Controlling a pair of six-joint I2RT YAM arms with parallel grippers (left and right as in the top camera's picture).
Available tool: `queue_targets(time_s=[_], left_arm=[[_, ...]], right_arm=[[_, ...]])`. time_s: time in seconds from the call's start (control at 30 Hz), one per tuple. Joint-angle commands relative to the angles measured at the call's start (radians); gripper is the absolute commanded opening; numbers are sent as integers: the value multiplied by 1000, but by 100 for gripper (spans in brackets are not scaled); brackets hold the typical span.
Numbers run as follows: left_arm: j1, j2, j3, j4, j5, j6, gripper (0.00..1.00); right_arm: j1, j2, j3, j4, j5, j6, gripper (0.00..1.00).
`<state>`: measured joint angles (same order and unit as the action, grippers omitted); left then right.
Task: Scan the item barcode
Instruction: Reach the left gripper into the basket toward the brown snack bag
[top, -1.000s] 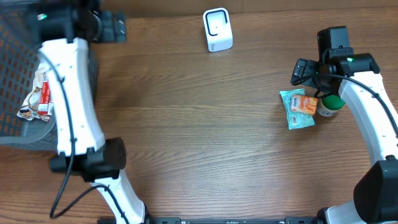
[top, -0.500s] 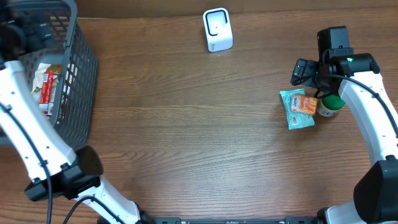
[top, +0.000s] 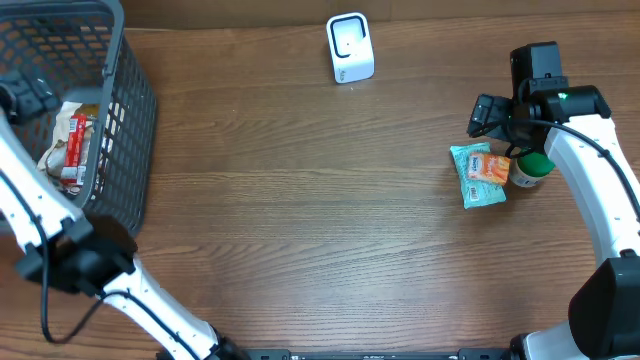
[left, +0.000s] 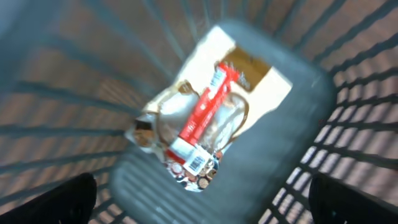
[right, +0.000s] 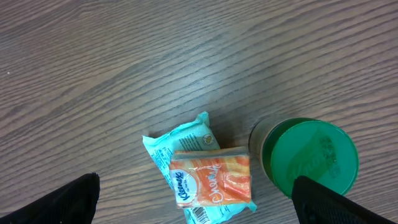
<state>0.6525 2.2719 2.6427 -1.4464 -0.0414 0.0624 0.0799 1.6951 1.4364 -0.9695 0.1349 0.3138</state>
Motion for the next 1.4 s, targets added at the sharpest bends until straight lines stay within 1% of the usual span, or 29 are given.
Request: queue_targets(time_s=[0.0, 0.3, 0.63, 0.87, 1.07, 1.17, 1.27, 1.37], left_arm=[[-2, 96, -5, -21, 16, 53, 100], [2, 274, -5, 7, 16, 163, 100], [2, 383, -5, 21, 6, 224, 100], [3, 435, -5, 27, -61, 223, 100], [3, 471, -5, 22, -60, 222, 100], [2, 484, -5, 16, -34, 217, 100], [2, 488, -5, 20, -10, 188, 100], [1, 480, -2, 40, -11, 123, 100]], right_arm=[[0, -16, 18, 2, 6, 0, 100], [0, -16, 18, 2, 6, 0, 100], [0, -16, 18, 2, 6, 0, 100], [0, -16, 18, 2, 6, 0, 100], [0, -16, 18, 2, 6, 0, 100], [0, -16, 18, 2, 6, 0, 100], [0, -16, 18, 2, 6, 0, 100], [0, -16, 18, 2, 6, 0, 100]])
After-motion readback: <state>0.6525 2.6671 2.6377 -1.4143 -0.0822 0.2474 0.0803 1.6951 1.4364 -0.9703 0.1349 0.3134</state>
